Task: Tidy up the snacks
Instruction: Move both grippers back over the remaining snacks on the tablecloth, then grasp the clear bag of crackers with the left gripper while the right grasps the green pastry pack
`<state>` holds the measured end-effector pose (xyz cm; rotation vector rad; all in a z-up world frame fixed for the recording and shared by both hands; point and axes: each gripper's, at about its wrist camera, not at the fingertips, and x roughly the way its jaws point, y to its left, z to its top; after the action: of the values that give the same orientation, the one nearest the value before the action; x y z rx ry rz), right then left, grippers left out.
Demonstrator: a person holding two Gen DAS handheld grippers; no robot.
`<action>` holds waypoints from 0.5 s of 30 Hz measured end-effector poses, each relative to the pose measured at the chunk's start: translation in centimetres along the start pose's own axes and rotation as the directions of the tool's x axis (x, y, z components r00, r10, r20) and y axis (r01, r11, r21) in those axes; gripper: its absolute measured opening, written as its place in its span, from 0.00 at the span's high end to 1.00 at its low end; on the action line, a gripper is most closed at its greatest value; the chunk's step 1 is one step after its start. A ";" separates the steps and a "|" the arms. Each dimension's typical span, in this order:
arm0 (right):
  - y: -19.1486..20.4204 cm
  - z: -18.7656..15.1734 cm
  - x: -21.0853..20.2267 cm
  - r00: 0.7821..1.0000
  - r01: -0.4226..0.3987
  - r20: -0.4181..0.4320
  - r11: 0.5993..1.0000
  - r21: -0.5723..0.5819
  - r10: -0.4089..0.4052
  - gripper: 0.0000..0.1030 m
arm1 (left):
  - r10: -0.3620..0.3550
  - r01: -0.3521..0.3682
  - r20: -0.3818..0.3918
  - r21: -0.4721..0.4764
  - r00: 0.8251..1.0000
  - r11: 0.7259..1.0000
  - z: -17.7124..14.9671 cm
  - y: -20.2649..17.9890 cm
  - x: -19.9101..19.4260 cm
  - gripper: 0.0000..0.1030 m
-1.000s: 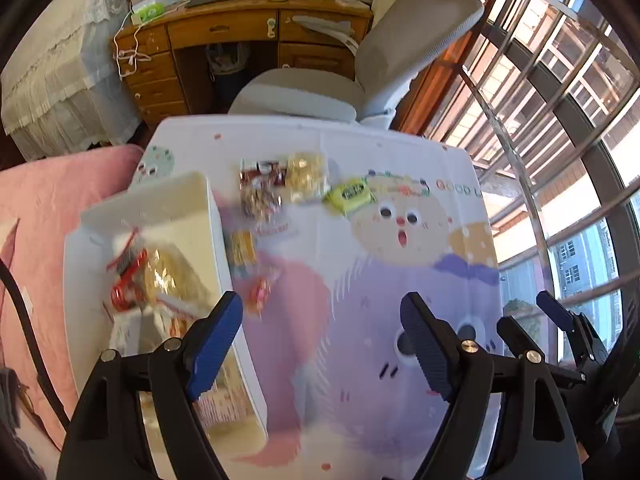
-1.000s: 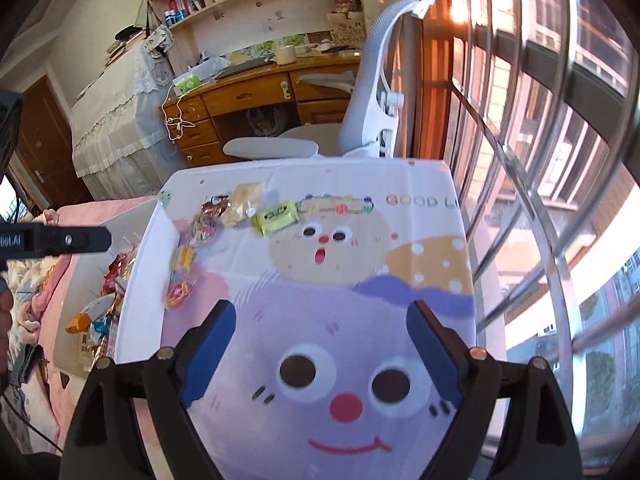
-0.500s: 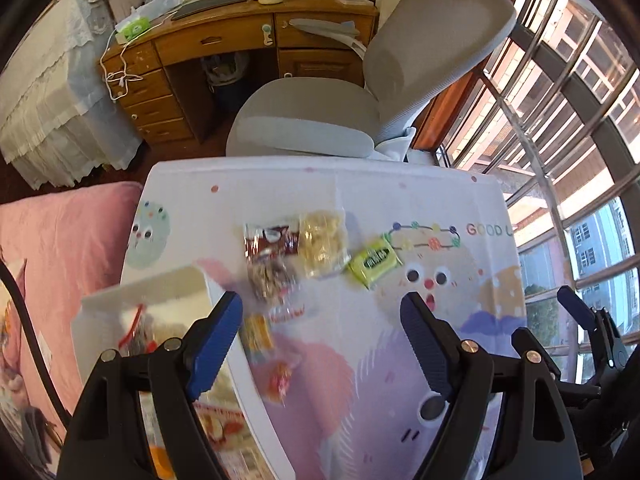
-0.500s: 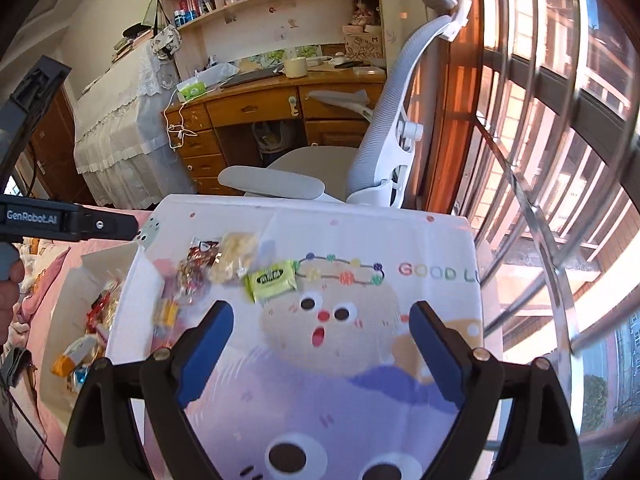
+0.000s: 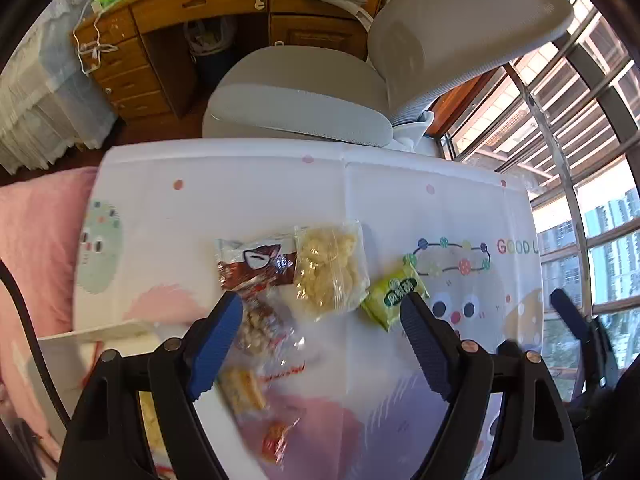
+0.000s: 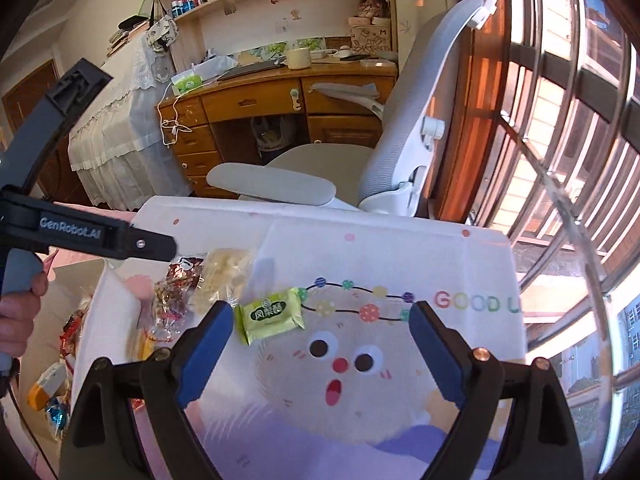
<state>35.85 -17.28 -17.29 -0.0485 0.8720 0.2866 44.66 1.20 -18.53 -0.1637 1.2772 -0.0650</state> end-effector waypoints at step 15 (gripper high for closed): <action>3.4 -2.2 6.5 1.000 -0.017 -0.002 0.992 -0.124 0.017 0.12 | -0.019 0.017 -0.072 -0.030 0.997 0.999 0.3 0.9 7.5 0.22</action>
<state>37.25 -12.86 -23.35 -0.1565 0.8551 0.3567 47.08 1.03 -25.73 -0.1995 1.3491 -0.0677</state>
